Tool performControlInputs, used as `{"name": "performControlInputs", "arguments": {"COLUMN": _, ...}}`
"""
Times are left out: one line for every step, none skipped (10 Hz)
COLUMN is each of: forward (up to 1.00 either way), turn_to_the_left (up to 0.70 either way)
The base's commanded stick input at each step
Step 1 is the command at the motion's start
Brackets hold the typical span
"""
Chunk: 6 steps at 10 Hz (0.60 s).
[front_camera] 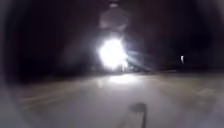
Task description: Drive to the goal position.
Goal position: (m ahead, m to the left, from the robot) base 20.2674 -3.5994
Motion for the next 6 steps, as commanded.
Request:
{"name": "performControlInputs", "arguments": {"forward": 1.0, "turn_to_the_left": 0.0}}
{"name": "performControlInputs", "arguments": {"forward": 1.0, "turn_to_the_left": 0.0}}
{"name": "performControlInputs", "arguments": {"forward": 1.0, "turn_to_the_left": 0.0}}
{"name": "performControlInputs", "arguments": {"forward": 1.0, "turn_to_the_left": 0.0}}
{"name": "performControlInputs", "arguments": {"forward": 1.0, "turn_to_the_left": 0.0}}
{"name": "performControlInputs", "arguments": {"forward": 1.0, "turn_to_the_left": 0.0}}
